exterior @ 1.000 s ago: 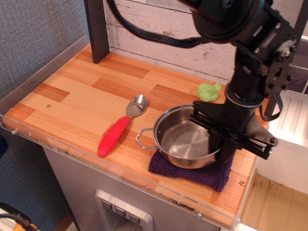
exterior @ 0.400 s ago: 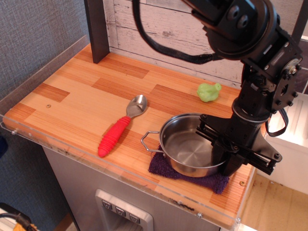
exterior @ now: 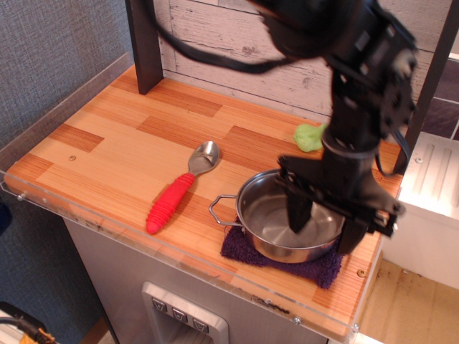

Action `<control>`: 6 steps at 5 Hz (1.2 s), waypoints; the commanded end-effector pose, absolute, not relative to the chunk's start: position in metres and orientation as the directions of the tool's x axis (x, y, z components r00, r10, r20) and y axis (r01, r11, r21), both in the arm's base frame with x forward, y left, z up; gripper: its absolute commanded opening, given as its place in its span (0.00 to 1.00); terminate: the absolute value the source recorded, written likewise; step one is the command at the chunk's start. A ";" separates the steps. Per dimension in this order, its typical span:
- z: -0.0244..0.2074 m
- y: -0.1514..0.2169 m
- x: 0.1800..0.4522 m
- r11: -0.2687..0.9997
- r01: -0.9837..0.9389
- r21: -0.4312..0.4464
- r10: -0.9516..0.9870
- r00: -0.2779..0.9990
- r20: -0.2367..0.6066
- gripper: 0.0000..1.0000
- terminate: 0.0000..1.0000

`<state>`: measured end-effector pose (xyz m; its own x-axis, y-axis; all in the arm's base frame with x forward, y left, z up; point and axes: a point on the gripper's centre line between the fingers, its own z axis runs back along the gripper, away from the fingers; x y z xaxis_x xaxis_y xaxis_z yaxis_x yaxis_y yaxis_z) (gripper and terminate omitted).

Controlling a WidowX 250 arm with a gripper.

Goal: Put the pan on the purple towel.

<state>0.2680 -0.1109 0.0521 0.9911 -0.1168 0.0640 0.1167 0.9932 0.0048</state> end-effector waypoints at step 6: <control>0.095 0.023 0.227 0.997 -0.082 0.010 0.081 0.993 0.088 1.00 0.00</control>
<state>0.2356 0.0190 0.0841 0.9959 0.0731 0.0537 -0.0736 0.9973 0.0079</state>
